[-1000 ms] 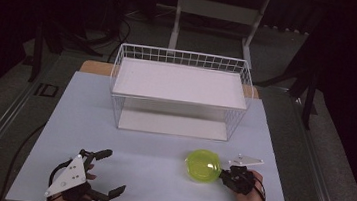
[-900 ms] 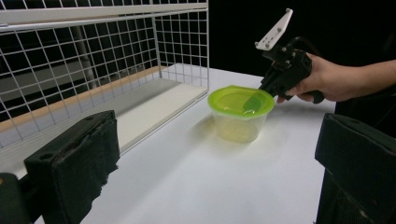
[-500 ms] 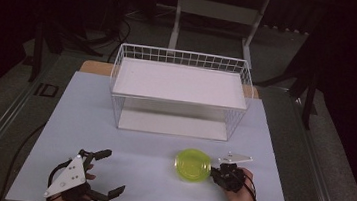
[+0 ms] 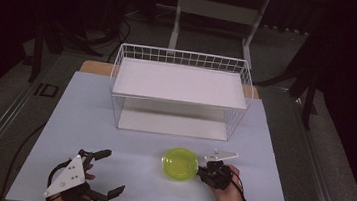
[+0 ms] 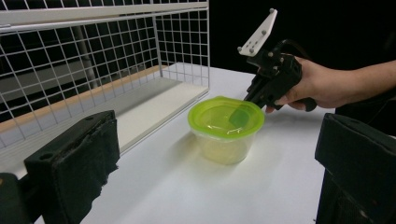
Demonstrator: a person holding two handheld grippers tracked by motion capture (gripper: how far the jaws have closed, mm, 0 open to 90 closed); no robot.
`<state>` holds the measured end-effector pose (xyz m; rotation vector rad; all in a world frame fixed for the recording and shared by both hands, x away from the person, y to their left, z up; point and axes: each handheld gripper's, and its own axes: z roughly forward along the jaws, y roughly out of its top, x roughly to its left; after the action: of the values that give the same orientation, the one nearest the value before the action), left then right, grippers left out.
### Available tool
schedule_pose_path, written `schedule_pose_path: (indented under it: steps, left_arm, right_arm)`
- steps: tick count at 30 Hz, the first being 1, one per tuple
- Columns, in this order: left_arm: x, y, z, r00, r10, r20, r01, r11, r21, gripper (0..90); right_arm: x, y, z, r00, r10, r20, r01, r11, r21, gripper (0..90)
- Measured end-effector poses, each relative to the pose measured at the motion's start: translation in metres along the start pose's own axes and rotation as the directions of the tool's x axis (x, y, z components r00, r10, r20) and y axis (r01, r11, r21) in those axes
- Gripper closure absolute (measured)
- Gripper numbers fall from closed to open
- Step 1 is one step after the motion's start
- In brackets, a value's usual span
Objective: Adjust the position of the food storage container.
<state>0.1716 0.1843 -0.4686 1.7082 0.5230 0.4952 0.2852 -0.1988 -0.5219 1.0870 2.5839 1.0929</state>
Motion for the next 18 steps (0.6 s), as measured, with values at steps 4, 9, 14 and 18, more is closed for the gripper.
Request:
schedule_pose_path:
  steps: [4, 9, 14, 18]
  left_arm:
    - [0.000, 0.000, 0.000, 1.0000, 0.000, 0.000, 0.000, 1.0000, 0.003, 0.6]
    - [0.000, 0.000, -0.001, 1.0000, 0.000, 0.000, 0.000, 1.0000, 0.002, 0.6]
    - [0.001, -0.001, -0.001, 1.0000, -0.001, 0.001, 0.001, 1.0000, 0.004, 0.6]
    - [0.001, -0.001, 0.000, 0.9999, -0.007, 0.010, 0.007, 0.9999, 0.012, 0.6]
  right_arm:
    - [0.005, 0.003, 0.006, 0.9999, -0.002, -0.011, 0.002, 1.000, 0.004, 90.0]
    - [0.011, 0.006, 0.012, 0.9995, -0.009, -0.031, 0.009, 1.000, 0.005, 90.0]
    - [0.018, 0.009, 0.016, 0.9989, -0.026, -0.038, 0.026, 1.000, 0.011, 90.0]
    - [0.021, 0.010, 0.019, 0.9986, -0.033, -0.041, 0.033, 0.999, 0.012, 90.0]
